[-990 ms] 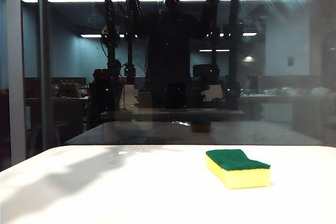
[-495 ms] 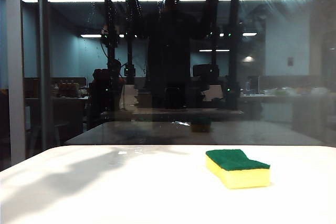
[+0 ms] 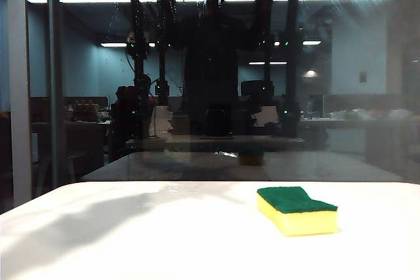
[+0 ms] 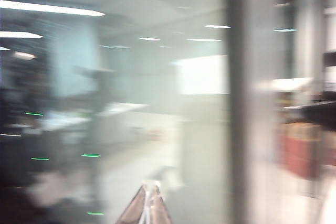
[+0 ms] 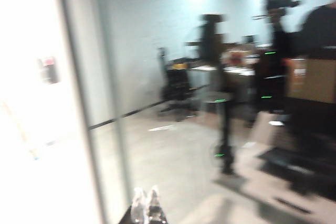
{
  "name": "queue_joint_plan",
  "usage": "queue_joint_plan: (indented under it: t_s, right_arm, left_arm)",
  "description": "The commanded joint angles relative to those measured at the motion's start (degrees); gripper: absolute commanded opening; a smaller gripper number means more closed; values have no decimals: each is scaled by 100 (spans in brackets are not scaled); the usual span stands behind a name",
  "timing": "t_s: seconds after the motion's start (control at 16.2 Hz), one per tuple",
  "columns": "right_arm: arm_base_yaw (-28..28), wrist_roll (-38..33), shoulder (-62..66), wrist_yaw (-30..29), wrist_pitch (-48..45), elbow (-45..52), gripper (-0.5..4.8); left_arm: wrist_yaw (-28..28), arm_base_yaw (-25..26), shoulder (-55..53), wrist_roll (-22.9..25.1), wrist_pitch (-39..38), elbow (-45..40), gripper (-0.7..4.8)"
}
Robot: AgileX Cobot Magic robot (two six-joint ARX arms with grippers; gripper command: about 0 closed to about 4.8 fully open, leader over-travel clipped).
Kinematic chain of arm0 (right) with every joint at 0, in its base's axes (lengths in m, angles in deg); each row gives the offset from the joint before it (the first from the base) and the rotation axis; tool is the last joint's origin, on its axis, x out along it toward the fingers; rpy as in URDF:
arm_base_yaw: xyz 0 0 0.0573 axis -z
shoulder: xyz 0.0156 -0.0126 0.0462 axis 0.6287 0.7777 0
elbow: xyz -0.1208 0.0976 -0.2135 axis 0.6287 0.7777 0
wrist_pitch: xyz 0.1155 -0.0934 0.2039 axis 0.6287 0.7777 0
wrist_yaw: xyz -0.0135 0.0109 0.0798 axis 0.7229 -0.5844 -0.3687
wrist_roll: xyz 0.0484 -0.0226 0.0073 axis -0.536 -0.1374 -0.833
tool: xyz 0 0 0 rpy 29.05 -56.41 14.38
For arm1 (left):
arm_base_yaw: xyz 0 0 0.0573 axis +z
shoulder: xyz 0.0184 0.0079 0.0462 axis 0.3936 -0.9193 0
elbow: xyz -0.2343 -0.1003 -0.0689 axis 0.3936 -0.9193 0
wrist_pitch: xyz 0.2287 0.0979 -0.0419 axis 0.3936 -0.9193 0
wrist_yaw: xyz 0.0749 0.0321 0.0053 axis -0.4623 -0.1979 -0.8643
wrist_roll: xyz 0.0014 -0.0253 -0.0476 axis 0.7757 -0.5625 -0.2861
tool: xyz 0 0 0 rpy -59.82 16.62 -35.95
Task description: Reach upward to find where there is water on the glass, pick up the sponge from the table, dry the water, and finally place the sponge back on the table.
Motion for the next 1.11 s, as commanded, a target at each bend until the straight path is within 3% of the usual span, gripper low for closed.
queue_joint_plan:
  t_s: [0.06,0.37,0.49,0.68,0.87,1.05,1.11]
  right_arm:
    - [2,-129,-31,-568,-109,-15,-6]
    - [2,-131,-31,-1220,-149,-17,-5]
    - [2,-164,-31,-1545,-195,-15,-6]
    - [2,-284,-31,-1609,-289,-15,-6]
    - [2,-284,-28,-1469,-289,-15,-6]
    - [2,-289,-28,-678,-264,-15,-6]
    - [2,-302,-26,-354,-260,-11,-6]
  left_arm:
    - [743,4,22,-588,101,24,-6]
    - [1226,4,-4,-1233,136,24,-6]
    - [1515,4,-4,-1246,140,24,-6]
    - [1491,4,-4,-1244,140,24,-6]
    - [909,7,-4,-1217,131,24,-6]
    - [144,9,-7,-1145,15,24,-6]
    - [-173,9,-7,-896,-85,24,-6]
